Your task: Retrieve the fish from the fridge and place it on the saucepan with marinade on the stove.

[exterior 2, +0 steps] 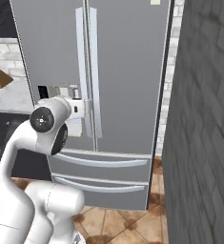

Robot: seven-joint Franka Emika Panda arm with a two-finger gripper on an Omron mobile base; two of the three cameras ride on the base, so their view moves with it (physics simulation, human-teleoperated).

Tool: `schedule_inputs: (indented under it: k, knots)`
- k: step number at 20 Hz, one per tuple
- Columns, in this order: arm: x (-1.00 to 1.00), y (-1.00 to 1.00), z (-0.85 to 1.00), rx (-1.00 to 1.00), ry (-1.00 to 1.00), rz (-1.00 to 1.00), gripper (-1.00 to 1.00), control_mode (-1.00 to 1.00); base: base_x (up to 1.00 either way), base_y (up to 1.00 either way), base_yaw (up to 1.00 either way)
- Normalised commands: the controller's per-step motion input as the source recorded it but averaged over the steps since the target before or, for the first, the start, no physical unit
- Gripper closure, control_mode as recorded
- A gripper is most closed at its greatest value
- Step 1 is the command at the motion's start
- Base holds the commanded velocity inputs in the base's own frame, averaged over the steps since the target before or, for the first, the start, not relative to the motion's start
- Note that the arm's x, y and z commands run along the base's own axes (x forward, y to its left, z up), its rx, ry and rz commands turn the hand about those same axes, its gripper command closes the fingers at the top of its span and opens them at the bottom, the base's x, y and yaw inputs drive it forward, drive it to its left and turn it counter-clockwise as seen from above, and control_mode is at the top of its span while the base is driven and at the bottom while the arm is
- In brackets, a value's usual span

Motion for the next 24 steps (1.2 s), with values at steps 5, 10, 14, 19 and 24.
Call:
schedule_inputs:
  k: [5,10,14,19,24]
  knots:
    - [0.33,0.00,-0.01,0.00,-0.05,0.00,-1.00,-1.00,0.00,0.00,0.00]
    - [0.55,0.00,0.00,0.00,0.00,0.00,-1.00,-1.00,0.00,0.00,0.00]
    - [0.58,0.00,0.00,0.00,0.00,0.00,-1.00,-1.00,0.00,0.00,0.00]
    - [0.66,0.00,0.00,0.00,0.00,0.01,-1.00,-1.00,0.00,0.00,0.00]
    - [0.65,0.00,-0.02,0.00,0.00,0.01,-1.00,-1.00,0.00,0.00,0.00]
